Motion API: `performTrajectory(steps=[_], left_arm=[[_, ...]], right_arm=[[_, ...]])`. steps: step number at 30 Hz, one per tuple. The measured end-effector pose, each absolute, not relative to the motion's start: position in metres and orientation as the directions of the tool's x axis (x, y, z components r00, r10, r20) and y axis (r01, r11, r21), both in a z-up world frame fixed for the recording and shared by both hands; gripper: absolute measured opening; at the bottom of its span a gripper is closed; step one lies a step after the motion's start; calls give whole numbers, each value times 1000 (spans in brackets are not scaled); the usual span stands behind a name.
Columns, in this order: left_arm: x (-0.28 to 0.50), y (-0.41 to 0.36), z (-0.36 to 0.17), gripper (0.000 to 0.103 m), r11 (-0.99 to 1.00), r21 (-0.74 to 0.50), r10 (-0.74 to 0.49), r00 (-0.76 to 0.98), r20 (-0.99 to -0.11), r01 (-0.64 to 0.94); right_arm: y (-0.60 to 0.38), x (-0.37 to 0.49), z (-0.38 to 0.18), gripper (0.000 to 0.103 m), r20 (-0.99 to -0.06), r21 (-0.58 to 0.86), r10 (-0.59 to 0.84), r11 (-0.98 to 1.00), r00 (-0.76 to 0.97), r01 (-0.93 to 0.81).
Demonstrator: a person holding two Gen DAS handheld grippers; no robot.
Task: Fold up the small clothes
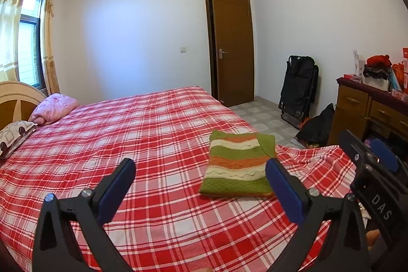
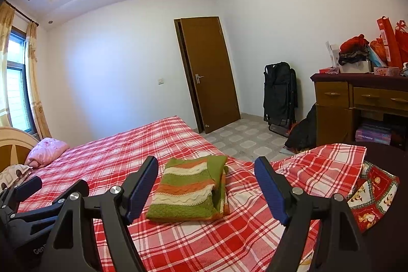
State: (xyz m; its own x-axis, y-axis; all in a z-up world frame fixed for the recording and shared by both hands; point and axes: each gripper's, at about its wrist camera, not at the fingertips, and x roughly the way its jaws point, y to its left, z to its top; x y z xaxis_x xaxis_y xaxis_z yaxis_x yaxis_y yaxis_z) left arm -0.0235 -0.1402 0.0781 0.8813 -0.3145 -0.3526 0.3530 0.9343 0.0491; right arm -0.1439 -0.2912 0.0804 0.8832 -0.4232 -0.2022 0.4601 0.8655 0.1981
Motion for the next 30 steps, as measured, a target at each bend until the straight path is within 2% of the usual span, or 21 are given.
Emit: performTrajectory(steps=[30], left_arm=[[-23,-140,77,103,931,70,-311,881,-357,357]], right_arm=[[-296,-140,75,79,-228,201,-414,865,881,459]])
